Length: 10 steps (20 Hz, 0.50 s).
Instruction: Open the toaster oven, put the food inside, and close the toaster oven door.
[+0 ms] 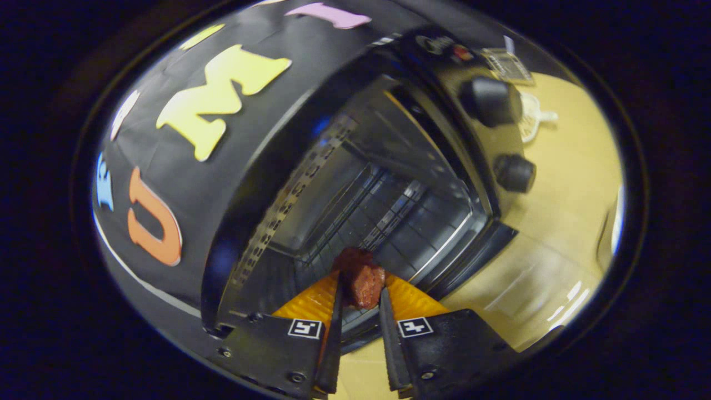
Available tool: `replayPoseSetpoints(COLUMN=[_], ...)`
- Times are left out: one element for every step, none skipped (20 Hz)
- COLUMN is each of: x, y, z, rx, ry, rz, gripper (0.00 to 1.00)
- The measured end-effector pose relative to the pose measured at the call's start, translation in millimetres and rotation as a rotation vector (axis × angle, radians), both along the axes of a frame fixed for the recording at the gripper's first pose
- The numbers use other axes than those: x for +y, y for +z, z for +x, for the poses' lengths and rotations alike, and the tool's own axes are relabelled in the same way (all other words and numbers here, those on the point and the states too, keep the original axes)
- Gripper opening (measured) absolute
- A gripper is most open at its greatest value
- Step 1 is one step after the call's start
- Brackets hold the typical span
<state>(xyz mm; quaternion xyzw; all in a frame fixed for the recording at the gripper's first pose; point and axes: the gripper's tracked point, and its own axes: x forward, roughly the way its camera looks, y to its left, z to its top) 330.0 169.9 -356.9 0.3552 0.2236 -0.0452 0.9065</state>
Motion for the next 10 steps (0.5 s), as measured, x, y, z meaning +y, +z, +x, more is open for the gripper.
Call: replayPoseSetpoints(x=[-2.7,-7.6,-11.6,-16.4,-15.3,-16.1,-18.0,-15.9,-15.6,-14.8], y=[3.3,4.9,1.9,0.1,1.2,2.2,2.6,4.5,5.7,8.7], z=[-2.3,-6.7,-8.5,-12.0,-14.6,-19.3,-26.7,-33.5,-40.7,-47.9], rx=[-0.003,0.004,0.015,0.02,0.011,0.012,0.017,0.023,0.025,0.021], ry=[0.018,0.033,0.052,0.069,0.095,0.115,0.135,0.155,0.171,0.188], rz=[-0.084,-0.169,-0.244,-0.298,-0.333,-0.359,-0.387,-0.406,-0.417,-0.43], gripper=[0.42,0.45,0.57,0.68,0.79,0.81,0.81,0.81,0.81,0.82])
